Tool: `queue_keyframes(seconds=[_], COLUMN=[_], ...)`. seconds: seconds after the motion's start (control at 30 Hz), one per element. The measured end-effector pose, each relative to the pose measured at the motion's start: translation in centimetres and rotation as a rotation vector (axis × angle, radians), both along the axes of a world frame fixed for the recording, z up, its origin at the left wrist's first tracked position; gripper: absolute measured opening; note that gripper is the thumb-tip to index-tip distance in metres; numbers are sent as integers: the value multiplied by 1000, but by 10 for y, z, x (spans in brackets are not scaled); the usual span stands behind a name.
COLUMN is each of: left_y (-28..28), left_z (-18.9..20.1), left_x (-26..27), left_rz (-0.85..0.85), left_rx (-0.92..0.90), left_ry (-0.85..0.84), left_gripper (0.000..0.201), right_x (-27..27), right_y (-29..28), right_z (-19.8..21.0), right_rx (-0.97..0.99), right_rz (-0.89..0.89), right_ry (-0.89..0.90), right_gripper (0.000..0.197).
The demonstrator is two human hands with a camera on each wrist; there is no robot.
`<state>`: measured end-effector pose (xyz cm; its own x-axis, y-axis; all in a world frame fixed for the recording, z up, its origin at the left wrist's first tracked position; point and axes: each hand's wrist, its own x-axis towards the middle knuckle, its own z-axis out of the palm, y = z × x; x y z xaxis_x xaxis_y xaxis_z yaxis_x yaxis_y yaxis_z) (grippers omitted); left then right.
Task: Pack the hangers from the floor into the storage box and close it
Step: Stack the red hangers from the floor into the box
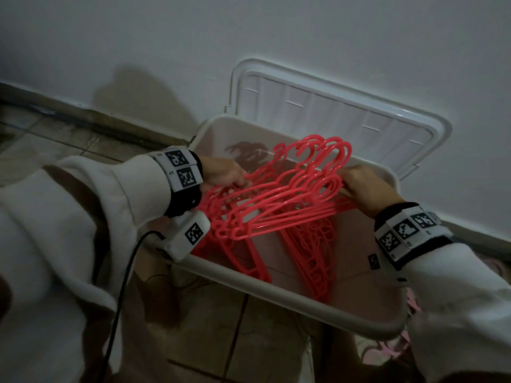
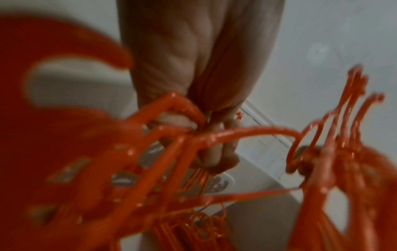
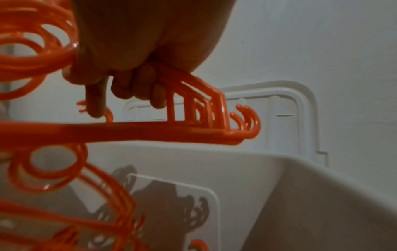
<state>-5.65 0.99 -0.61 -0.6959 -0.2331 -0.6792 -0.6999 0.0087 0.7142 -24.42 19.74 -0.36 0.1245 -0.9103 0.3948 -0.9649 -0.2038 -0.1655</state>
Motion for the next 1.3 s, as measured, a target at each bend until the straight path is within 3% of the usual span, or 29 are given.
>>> queue_keyframes(seconds=[0.07,0.2,0.3,0.37,0.43,0.47,0.53,0.63,0.7,0.83,0.93,1.07,1.17,1.23,1.3], left_y=[0,-5,-12,-13,-9,-8,-8,-10,-15,-25,-29,-27,-26,-26,-25], left_z=[-4,-6,-8,-7,-6,-7,-8,-9,-10,-9,-12,-16,-18,-20,-21], left_x=[0,0,-2,-1,0,1,1,1,3,9,10,8,4,1,-1], left_rz=[-6,18,30,22,-10,-21,-43,-47,23,158,249,186,153,163,178], left_rx=[-63,120,166,142,118,104,65,-37,-93,-185,-298,-350,-361,-359,-373], left_ry=[-77,-135,-173,-180,-187,-199,-241,-250,-179,-64,-40,-97,-78,-75,-78], left_gripper=[30,36,33,32,30,29,30,38,39,41,41,34,35,35,35], right_x=[4,7,4,-1,-4,-7,-15,-23,-24,-20,-17,1,14,21,27], right_y=[-3,-3,1,4,5,7,11,17,17,7,-2,-13,-7,1,6], right_z=[8,17,10,6,6,5,-1,-12,-15,-27,-49,-80,-102,-112,-114], right_rx=[-20,29,130,243,503,609,752,944,1035,1086,1010,1056,1099,1134,1126], right_rz=[-9,-44,-65,-178,-363,-431,-564,-795,-830,-845,-915,-990,-1027,-1041,-1091], right_ry=[109,274,237,187,105,17,-172,-182,-137,-150,-327,-555,-503,-232,-183], right_gripper=[37,32,32,44,58,56,30,20,24,33,33,43,58,69,61])
